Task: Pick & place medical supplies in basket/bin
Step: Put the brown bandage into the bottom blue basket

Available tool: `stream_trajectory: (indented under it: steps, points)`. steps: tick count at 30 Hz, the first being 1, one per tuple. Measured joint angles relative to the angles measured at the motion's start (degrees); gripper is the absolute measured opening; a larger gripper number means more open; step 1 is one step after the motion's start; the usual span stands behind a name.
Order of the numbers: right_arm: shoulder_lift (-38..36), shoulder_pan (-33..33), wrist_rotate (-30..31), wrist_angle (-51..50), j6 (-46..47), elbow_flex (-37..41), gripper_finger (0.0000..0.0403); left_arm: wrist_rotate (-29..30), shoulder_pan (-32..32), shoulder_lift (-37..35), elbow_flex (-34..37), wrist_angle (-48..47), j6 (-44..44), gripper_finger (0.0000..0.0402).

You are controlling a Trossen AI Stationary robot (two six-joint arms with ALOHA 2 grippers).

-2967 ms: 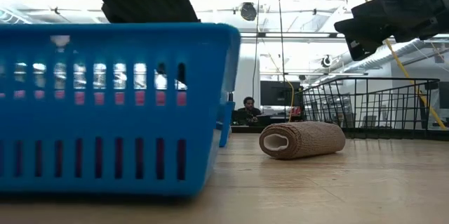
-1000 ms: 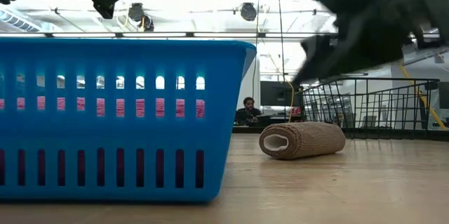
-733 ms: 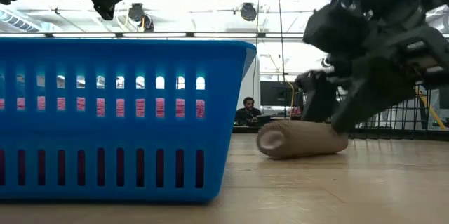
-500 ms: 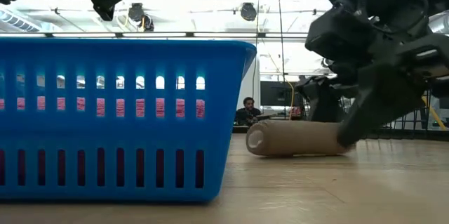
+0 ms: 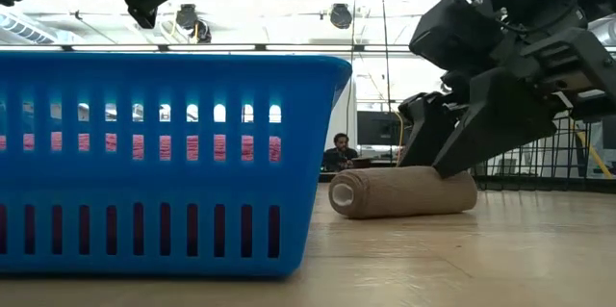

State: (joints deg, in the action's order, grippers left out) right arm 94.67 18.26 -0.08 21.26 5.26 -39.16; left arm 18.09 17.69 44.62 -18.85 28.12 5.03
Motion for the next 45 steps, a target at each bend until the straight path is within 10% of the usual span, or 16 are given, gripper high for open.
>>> stream_trajectory:
  steps: [18, 45]
  points:
    - [7.20, 2.13, 1.51, 8.05, 1.15, 0.00, 0.0266, 0.00, 0.00, 0.00, -0.07, 0.00, -0.06, 0.0214]
    - [2.51, 2.10, 1.53, 6.37, 1.09, 0.04, 0.0157, 0.00, 0.00, 0.00, -0.07, 0.92, 9.76, 0.0214]
